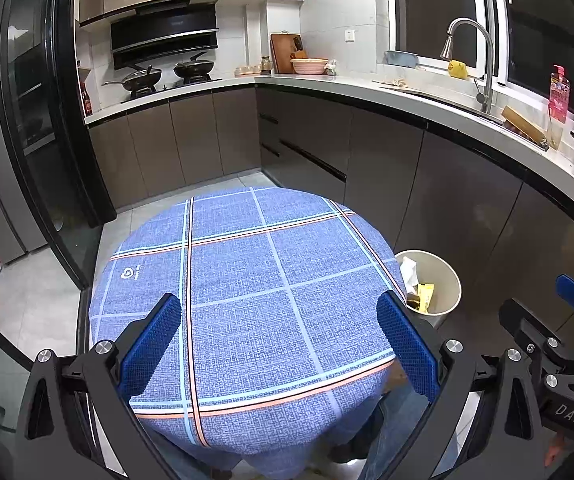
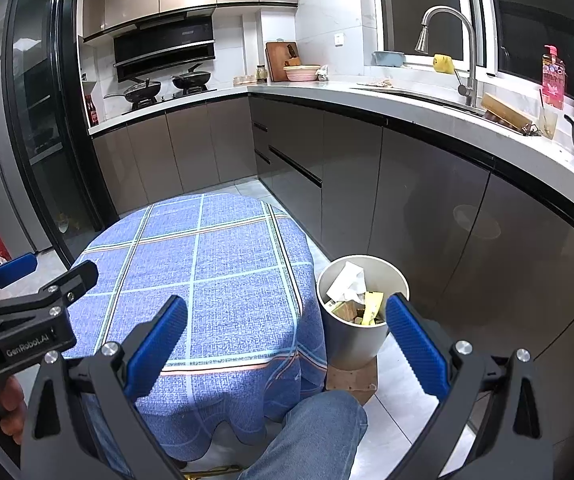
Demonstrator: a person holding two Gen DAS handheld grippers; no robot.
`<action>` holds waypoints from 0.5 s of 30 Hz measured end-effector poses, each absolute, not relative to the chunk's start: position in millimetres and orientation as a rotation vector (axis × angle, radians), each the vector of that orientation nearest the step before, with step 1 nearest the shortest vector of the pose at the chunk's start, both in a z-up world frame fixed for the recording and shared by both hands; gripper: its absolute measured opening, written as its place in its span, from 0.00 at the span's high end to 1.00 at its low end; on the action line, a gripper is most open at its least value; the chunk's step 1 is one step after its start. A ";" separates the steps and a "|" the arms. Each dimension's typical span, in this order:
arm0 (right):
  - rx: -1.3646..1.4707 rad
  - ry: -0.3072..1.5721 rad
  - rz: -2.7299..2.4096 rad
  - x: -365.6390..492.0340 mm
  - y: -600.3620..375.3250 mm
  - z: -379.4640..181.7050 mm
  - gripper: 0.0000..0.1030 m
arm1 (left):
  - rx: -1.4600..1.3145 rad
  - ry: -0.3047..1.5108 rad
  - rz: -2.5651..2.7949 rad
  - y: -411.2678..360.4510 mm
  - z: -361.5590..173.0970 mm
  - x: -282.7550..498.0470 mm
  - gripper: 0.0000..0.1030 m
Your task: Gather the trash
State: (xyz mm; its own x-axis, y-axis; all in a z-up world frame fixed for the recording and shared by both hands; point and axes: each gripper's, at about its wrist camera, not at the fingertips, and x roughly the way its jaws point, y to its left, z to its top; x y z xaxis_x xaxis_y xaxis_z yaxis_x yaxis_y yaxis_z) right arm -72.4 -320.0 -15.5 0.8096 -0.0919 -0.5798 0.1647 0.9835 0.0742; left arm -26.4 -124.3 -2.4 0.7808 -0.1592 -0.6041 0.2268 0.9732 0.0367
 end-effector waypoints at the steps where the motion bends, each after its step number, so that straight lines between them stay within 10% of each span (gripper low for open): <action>1: 0.123 0.611 -0.138 -73.0 -319.6 -15.0 0.03 | 0.109 0.641 -0.211 -124.8 -2.3 -26.7 0.08; 15: 0.119 0.615 -0.133 -71.9 -319.4 -15.0 0.03 | 0.111 0.634 -0.223 -122.8 0.3 -27.3 0.08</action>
